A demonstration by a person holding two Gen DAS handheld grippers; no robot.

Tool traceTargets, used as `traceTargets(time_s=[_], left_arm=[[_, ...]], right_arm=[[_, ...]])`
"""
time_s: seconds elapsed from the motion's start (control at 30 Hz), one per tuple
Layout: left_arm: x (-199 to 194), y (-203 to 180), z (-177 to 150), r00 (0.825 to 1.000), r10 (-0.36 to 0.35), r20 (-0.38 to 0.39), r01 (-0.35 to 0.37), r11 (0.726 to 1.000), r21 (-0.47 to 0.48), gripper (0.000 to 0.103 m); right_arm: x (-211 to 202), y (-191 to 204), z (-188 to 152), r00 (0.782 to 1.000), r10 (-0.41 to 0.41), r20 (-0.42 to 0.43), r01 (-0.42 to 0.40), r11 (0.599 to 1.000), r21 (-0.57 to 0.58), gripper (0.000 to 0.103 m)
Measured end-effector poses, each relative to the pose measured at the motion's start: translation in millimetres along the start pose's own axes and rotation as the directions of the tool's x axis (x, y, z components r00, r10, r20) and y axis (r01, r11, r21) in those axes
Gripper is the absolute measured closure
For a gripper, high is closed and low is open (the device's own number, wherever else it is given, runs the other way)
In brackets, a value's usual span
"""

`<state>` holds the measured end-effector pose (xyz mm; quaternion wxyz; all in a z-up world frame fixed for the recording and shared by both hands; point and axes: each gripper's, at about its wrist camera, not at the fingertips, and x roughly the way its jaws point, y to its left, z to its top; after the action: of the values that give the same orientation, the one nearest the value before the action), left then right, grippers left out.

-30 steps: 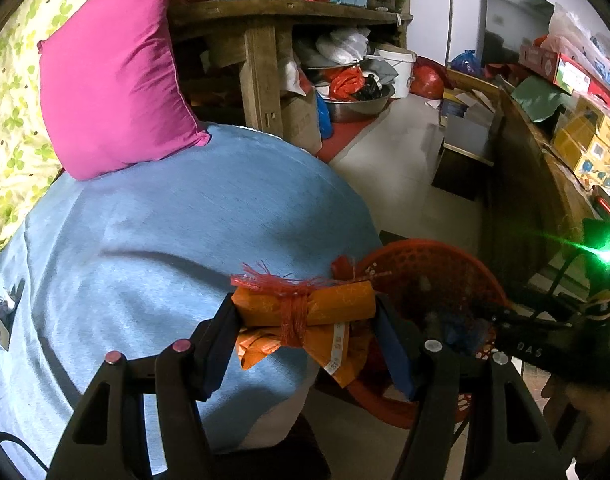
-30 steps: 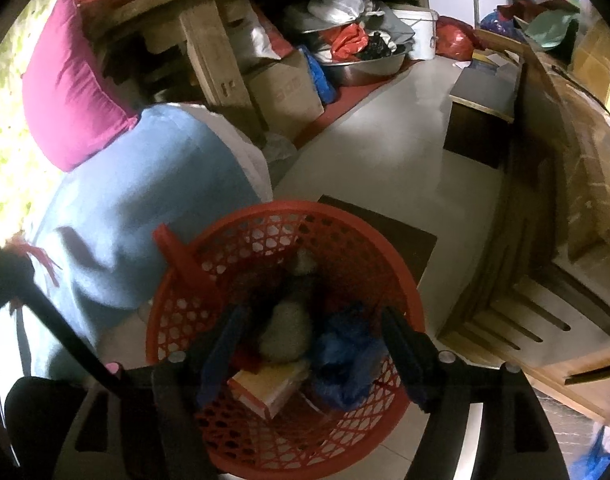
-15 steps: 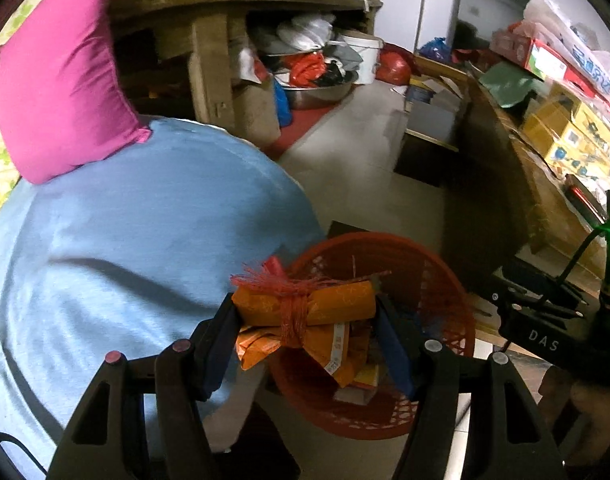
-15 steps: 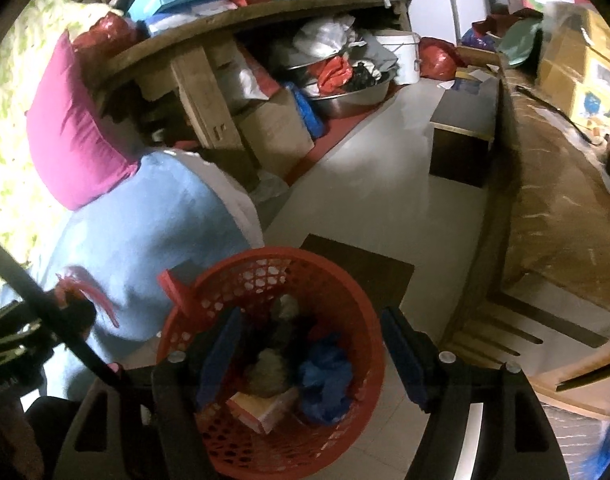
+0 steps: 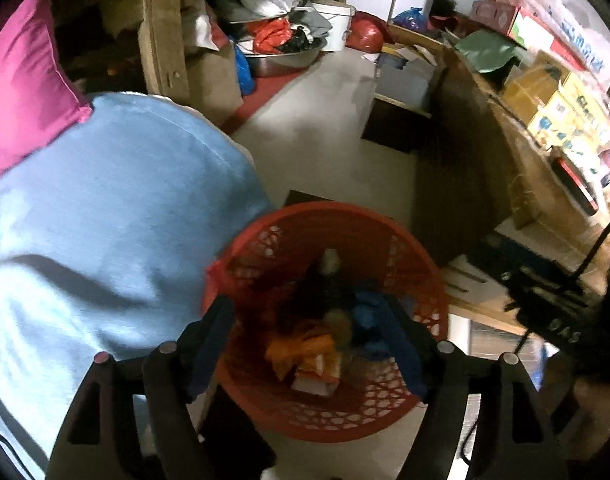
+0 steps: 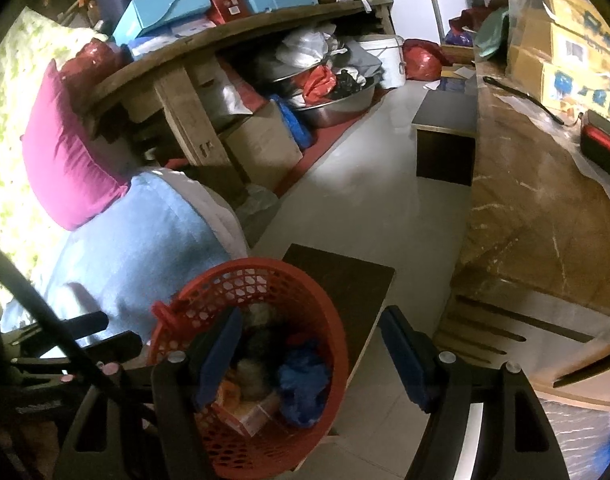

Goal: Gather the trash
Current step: 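Lower the orange net-tied bag into the basket and open the left tool, then move both tools back over the blanket toward the toothpaste box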

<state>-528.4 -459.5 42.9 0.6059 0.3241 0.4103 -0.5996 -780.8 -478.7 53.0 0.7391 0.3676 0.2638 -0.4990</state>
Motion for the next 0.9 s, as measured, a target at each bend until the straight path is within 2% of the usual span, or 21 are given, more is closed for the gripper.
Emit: traceTargets(time_s=[0.1, 0.27, 0.4, 0.53, 0.73, 0.83, 0.9], left_arm=[[-2.3, 3.9, 1.5, 1.0, -0.028, 0.002, 0.028, 0.999, -0.023, 0.025], [-19.1, 17.6, 1.8, 0.999, -0.015, 0.044, 0.017, 0.999, -0.05, 0.025], [-41.2, 43.8, -4.3, 0.996, 0.027, 0.09, -0.018, 0.996, -0.091, 0.025], [-65.8, 80.5, -18.1, 0.987, 0.097, 0.124, -0.078, 0.985, -0.151, 0.025], [-103.4, 147.0, -57.3, 0.965, 0.212, 0.154, -0.165, 0.948, -0.27, 0.025], [-120.1, 182.2, -81.8, 0.95, 0.269, 0.157, -0.205, 0.919, -0.335, 0.025], [-131.2, 210.6, -99.3, 0.937, 0.315, 0.15, -0.236, 0.888, -0.394, 0.025]], right_arm=[[1.3, -0.4, -1.8, 1.0, 0.007, -0.005, -0.007, 1.0, 0.004, 0.028], [1.1, 2.5, -2.5, 1.0, 0.012, -0.002, -0.012, 1.0, -0.003, 0.028], [5.2, 14.9, -1.7, 1.0, 0.028, -0.01, -0.028, 0.999, -0.029, 0.028], [9.7, 38.9, -2.3, 0.998, 0.053, -0.021, -0.054, 0.996, -0.075, 0.028], [19.0, 98.2, -2.6, 0.993, 0.108, -0.053, -0.116, 0.976, -0.187, 0.028], [21.7, 131.8, -3.7, 0.989, 0.134, -0.065, -0.146, 0.959, -0.244, 0.028], [22.7, 156.9, -4.7, 0.986, 0.154, -0.071, -0.168, 0.945, -0.282, 0.028]])
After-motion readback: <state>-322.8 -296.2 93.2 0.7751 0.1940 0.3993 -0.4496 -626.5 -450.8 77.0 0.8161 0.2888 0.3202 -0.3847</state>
